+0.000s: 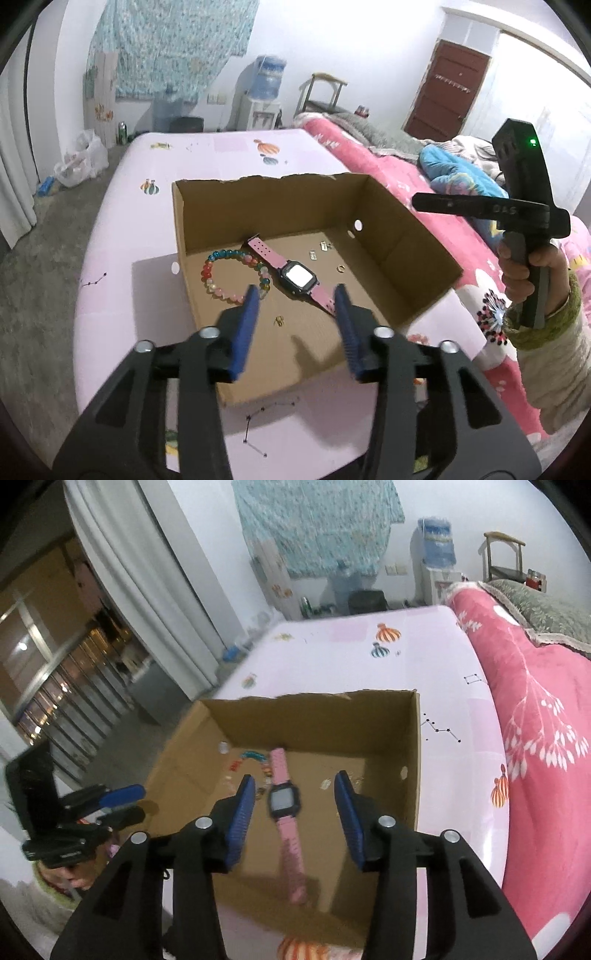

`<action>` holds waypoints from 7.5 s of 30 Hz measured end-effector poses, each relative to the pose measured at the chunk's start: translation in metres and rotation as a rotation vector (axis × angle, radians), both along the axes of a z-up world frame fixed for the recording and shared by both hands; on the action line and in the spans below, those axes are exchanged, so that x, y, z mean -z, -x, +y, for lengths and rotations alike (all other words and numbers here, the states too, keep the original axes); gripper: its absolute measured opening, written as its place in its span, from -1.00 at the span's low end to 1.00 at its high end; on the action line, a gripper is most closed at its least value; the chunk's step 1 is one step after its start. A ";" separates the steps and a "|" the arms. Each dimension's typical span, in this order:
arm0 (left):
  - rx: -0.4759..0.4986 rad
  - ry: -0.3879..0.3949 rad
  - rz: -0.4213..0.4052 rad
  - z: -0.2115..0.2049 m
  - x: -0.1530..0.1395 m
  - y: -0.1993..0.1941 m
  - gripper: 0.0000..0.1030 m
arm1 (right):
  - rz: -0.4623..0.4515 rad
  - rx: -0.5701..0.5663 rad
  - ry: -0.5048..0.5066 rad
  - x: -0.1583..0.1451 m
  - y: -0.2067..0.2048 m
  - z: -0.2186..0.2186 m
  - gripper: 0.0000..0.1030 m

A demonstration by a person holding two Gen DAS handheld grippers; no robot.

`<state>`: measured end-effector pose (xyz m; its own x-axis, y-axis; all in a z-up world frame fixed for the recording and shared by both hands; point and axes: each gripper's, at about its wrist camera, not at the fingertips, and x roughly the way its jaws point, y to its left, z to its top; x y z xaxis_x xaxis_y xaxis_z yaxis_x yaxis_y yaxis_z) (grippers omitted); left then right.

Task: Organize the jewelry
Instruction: 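Withdraw both tools from the box back over the table charms, then lower the left tool onto the small gold ring charm and close, then carry the gold ring in the left tool into the box and open, then withdraw both tools from the box back over the table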

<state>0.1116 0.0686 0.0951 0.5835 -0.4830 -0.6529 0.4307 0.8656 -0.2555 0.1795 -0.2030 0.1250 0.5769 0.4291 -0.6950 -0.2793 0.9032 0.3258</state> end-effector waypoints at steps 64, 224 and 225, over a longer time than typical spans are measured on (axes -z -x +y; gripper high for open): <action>0.213 -0.223 0.020 -0.068 0.117 0.063 -0.06 | 0.086 -0.141 0.280 0.133 0.124 0.079 -0.77; 0.186 -0.251 0.102 -0.080 0.076 0.071 0.63 | 0.084 0.014 -0.058 0.070 0.137 -0.009 0.08; 0.170 -0.261 0.114 -0.080 0.083 0.068 0.63 | 0.103 0.019 -0.051 0.079 0.134 -0.008 0.08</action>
